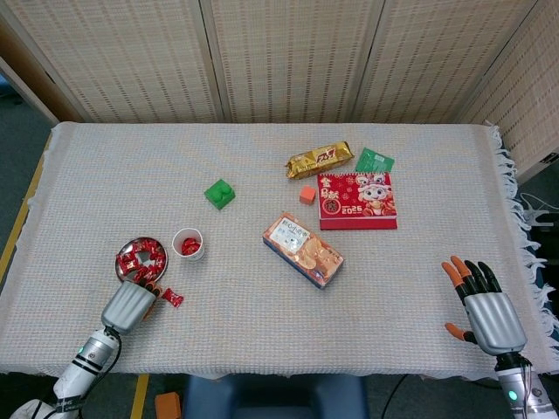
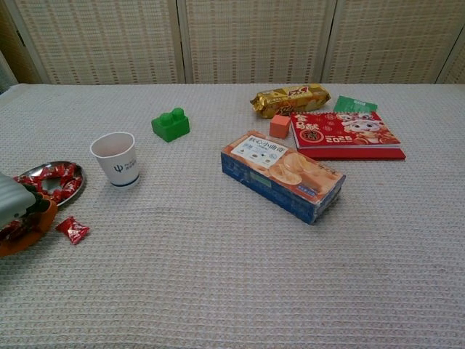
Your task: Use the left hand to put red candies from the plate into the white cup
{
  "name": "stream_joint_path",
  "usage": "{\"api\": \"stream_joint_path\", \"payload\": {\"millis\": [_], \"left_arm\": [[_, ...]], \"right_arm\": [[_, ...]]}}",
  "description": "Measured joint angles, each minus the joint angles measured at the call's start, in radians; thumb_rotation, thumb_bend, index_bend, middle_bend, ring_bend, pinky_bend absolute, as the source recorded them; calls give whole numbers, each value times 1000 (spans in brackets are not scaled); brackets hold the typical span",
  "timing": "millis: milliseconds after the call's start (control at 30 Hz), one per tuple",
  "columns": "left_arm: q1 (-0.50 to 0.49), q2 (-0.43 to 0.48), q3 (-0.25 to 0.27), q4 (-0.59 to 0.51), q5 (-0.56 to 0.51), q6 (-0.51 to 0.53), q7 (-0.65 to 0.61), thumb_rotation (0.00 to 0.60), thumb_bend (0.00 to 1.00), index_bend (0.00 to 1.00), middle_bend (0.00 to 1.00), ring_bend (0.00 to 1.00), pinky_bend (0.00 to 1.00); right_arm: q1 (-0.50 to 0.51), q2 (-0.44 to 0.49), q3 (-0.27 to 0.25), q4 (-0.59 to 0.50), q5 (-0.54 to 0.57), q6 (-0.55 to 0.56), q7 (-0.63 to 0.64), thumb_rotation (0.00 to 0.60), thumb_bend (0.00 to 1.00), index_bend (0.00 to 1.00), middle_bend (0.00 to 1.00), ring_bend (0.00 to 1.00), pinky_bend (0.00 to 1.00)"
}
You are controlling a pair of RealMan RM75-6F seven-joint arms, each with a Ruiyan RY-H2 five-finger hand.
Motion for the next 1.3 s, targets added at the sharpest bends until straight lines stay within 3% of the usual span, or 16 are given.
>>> {"api": "stream_joint_path", "payload": {"millis": [433, 900, 1067, 1300], "left_arm": [[9, 27, -15, -25, -3, 27, 10, 600, 486, 586, 567, 534, 944], [-20, 100, -54, -170, 2, 35, 75, 600, 492, 588, 572, 541, 945], [-69, 116, -98, -257, 11, 31, 70, 600, 493, 588, 570, 541, 944], [-191, 95, -194, -327, -9, -61, 109, 600, 489, 587, 569, 541, 943]], "right_arm": [[0, 1, -1, 0, -4, 1, 2, 600, 23, 0, 0, 0, 32], [-1, 5, 0, 2, -4, 3, 13, 600, 23, 0, 0, 0, 50], [5, -1, 1, 2, 4, -10, 0, 600, 23, 0, 0, 0, 52], [8, -3, 5, 2, 15, -18, -3, 600, 23, 0, 0, 0, 54]]}}
